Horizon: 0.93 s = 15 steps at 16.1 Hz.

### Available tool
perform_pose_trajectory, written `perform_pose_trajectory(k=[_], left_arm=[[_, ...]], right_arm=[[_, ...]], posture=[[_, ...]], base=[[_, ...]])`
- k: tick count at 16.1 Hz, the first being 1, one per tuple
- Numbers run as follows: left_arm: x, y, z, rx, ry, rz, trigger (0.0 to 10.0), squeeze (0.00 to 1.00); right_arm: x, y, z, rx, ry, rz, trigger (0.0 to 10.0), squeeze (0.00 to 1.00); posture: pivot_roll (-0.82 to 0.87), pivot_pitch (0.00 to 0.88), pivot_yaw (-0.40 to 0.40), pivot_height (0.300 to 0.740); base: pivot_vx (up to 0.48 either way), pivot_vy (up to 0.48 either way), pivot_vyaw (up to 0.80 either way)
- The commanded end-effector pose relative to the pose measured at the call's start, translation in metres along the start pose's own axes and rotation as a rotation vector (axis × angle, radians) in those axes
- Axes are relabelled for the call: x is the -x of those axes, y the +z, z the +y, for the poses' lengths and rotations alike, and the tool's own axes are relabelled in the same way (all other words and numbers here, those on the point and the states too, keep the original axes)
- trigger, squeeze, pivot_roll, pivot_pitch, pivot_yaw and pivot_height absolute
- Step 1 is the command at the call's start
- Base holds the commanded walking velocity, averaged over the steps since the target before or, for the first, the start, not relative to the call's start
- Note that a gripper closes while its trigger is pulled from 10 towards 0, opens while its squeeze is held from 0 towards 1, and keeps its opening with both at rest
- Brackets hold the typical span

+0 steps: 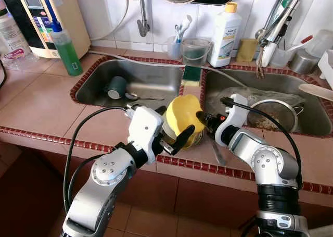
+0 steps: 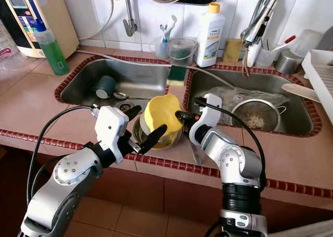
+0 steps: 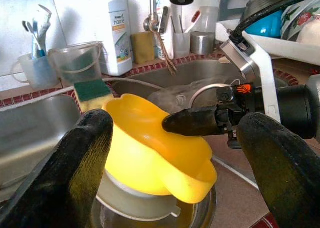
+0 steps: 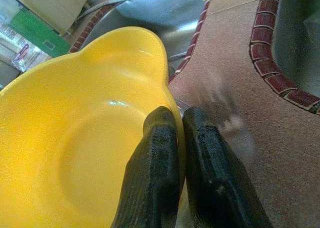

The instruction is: Kitchen organization

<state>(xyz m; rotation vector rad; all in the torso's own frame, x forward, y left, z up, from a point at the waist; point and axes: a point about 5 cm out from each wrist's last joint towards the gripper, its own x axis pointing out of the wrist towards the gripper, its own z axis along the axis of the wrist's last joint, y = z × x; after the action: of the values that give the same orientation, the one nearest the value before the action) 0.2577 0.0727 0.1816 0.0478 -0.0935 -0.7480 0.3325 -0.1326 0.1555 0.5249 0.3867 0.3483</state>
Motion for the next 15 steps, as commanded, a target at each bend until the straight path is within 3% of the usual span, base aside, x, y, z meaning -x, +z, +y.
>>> perform_pose_trajectory(k=[1, 6, 10, 12, 15], left_arm=[[0.0, 0.006, 0.001, -0.011, 0.007, -0.017, 10.0, 0.0], [0.0, 0.006, 0.002, -0.01, 0.007, -0.017, 10.0, 0.0], [0.0, 0.007, 0.002, -0.011, 0.008, -0.017, 10.0, 0.0], [0.001, 0.009, 0.013, -0.018, 0.035, -0.025, 10.0, 0.0], [0.002, 0.013, 0.038, -0.037, 0.135, -0.036, 10.0, 0.0]], right_arm=[[-0.002, 0.006, 0.006, -0.007, 0.022, -0.019, 10.0, 0.0], [-0.003, 0.007, 0.006, -0.021, 0.028, -0.024, 10.0, 0.0], [-0.001, 0.014, 0.011, -0.018, 0.071, -0.094, 10.0, 0.0], [0.004, 0.028, 0.013, -0.024, 0.111, -0.206, 10.0, 0.0], [0.01, 0.045, 0.008, 0.012, 0.078, -0.341, 10.0, 0.0]], posture=[[-0.09, 0.055, 0.017, 0.74], [-0.09, 0.052, 0.02, 0.74], [-0.09, 0.051, 0.022, 0.74], [-0.09, 0.049, 0.024, 0.74], [-0.09, 0.043, 0.028, 0.74]], base=[[0.0, 0.0, 0.0], [0.0, 0.0, 0.0], [0.0, 0.0, 0.0], [0.0, 0.0, 0.0], [0.0, 0.0, 0.0]])
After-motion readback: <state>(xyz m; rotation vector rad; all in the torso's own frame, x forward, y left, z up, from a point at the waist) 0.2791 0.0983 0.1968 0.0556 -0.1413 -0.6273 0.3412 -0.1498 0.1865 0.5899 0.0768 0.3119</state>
